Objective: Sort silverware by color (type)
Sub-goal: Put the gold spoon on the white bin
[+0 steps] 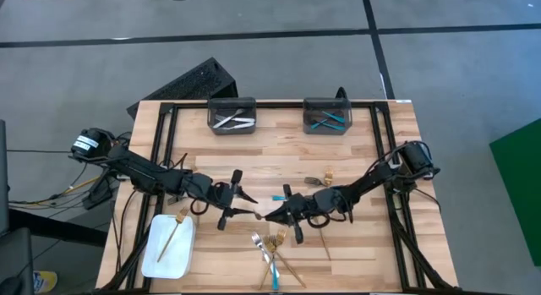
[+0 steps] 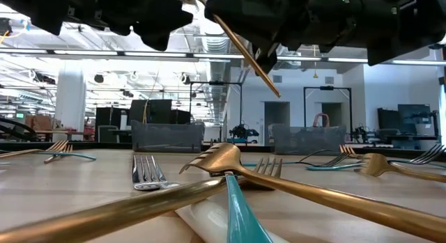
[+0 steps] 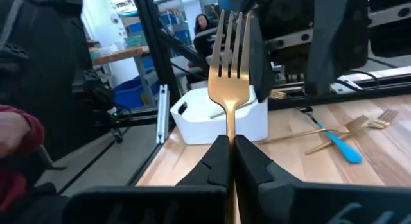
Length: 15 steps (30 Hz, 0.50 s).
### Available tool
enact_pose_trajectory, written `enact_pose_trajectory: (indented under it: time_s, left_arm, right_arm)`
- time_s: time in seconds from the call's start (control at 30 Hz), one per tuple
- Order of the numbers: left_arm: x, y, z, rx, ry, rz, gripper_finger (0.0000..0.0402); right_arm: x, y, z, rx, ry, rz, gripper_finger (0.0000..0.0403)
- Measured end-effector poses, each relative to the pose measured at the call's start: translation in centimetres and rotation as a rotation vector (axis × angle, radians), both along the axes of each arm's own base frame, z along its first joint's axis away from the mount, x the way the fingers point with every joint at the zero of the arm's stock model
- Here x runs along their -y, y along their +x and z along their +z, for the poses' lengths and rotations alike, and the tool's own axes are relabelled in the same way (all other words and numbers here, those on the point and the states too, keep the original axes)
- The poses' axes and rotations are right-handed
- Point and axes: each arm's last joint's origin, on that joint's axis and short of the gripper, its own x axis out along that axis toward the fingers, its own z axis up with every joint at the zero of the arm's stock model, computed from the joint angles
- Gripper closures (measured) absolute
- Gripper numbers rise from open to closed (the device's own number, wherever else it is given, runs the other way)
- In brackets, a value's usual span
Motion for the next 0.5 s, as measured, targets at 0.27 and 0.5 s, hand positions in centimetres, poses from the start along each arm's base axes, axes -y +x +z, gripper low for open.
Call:
enact_pose_trajectory:
  time_s: [0.27,0.5]
  left_arm:
    - [-0.3,0.1,0.1,-0.02,-0.093,-0.021,0.0255]
    - [-0.8,0.3,0.6,0.052,-0.032,-0.02,0.0239]
  right_arm:
    - [0.7,0.2,0.2,0.024,0.005,0.035,0.0384]
    - [1.3,0.4,0.4,0.036,0.007,0.061,0.0384]
